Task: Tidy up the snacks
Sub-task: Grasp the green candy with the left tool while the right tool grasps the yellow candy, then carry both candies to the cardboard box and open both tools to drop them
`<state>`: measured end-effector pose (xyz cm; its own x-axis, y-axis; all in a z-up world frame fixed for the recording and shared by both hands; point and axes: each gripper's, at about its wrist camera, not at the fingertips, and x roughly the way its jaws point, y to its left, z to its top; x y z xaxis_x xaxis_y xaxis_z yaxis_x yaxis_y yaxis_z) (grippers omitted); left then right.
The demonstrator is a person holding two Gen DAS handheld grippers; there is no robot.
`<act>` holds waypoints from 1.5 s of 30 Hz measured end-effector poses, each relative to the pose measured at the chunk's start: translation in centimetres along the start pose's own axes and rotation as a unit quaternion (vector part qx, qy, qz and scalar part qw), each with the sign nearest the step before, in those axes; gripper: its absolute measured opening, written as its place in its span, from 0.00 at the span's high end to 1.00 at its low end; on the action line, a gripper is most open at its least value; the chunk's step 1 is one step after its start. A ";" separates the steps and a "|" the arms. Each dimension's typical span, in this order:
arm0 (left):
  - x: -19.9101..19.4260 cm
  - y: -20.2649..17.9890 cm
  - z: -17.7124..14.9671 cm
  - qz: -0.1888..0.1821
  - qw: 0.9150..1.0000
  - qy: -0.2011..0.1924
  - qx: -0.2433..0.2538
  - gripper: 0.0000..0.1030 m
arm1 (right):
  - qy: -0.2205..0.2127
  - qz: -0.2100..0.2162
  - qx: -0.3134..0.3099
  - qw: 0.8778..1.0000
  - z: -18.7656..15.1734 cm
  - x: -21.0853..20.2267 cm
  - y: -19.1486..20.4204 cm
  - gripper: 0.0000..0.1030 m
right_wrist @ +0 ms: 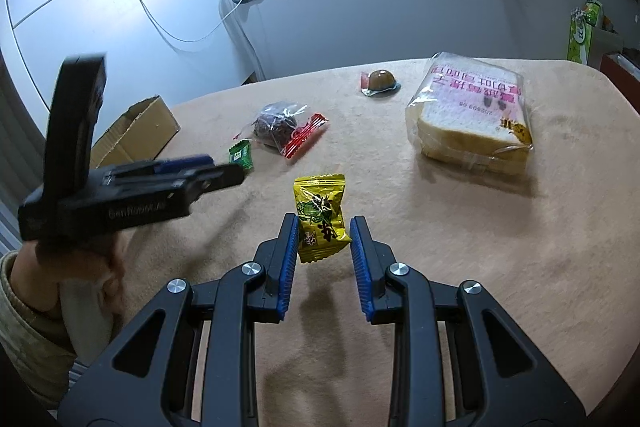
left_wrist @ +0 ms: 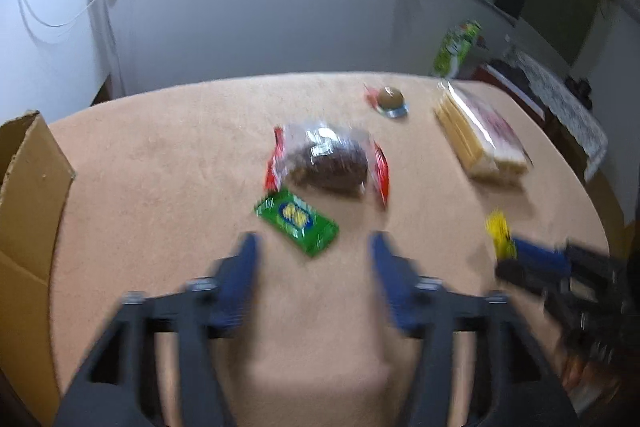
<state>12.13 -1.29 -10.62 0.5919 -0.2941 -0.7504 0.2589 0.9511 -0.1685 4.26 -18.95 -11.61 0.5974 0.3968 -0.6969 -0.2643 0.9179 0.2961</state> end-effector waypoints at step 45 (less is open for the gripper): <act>-15.3 5.8 -3.6 0.014 0.985 -0.164 -0.040 0.79 | -0.066 0.043 -0.076 0.994 3.4 -3.2 11.3 0.73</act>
<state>1.83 9.11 -2.48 0.8166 -0.2706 -0.5098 0.1868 0.9596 -0.2102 1.93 -9.79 -3.75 0.6597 0.4802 -0.5781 -0.4234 0.8730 0.2420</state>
